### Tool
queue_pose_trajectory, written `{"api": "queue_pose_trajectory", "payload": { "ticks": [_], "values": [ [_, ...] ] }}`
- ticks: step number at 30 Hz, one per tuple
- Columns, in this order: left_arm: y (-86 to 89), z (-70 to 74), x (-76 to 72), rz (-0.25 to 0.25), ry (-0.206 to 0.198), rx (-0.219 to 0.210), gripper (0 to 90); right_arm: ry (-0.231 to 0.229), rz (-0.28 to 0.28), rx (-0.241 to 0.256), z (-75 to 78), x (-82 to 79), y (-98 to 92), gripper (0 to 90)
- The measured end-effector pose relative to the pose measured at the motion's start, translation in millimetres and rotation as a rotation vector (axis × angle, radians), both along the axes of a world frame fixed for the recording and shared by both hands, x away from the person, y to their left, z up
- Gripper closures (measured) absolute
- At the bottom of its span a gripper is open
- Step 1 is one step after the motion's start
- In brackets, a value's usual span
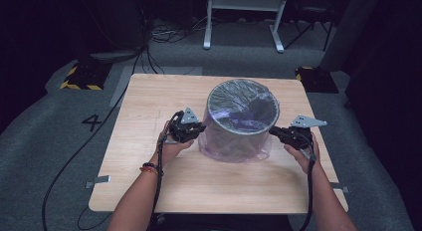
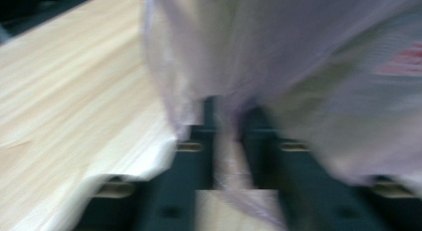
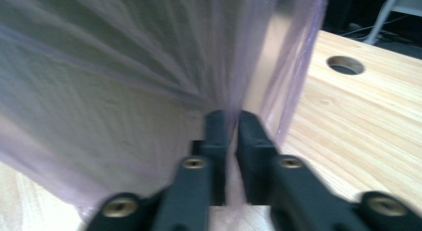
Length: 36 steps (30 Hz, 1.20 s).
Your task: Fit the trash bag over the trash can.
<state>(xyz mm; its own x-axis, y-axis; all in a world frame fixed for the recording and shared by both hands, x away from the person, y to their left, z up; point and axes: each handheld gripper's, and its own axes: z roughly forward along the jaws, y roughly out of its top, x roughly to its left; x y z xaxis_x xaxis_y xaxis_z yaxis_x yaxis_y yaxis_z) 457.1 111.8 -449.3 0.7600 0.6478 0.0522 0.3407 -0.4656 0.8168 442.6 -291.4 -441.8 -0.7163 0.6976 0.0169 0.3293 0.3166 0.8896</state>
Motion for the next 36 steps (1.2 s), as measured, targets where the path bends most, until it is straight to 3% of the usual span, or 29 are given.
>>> {"api": "queue_pose_trajectory", "payload": {
  "ticks": [3,7,12,18,22,26,30,36],
  "values": [
    [2.8,3.4,-9.0,0.023,-0.022,0.008,31.2,-0.006,0.009,0.012,2.5,-4.0,-3.2,65.9],
    [13.7,10.0,-24.2,-0.006,-0.033,-0.011,17.0,-0.021,0.005,0.012,7.9,-12.3,-8.0,49.7],
    [27.9,15.1,-47.4,-0.034,-0.039,-0.021,15.9,-0.04,-0.008,0.029,15.1,-21.8,-15.5,31.9],
    [33.9,-1.7,-70.9,-0.056,0.005,0.08,15.7,-0.053,-0.008,0.028,26.2,-29.3,-17.7,22.0],
    [40.4,-17.9,-82.9,-0.066,0.034,0.119,15.7,-0.068,0.006,0.028,32.4,-34.7,-18.7,20.9],
    [50.2,-30.7,-88.0,-0.056,0.1,0.097,15.7,-0.082,0.011,0.027,39.8,-38.9,-18.2,20.9],
    [56.9,-38.8,-93.5,-0.033,0.122,0.076,15.9,-0.125,0.018,-0.008,48.5,-43.7,-13.5,20.3],
    [62.1,-47.7,-99.0,-0.008,0.159,0.071,16.0,-0.156,0.031,-0.004,59.3,-48.1,-9.6,20.2]
  ]
}}
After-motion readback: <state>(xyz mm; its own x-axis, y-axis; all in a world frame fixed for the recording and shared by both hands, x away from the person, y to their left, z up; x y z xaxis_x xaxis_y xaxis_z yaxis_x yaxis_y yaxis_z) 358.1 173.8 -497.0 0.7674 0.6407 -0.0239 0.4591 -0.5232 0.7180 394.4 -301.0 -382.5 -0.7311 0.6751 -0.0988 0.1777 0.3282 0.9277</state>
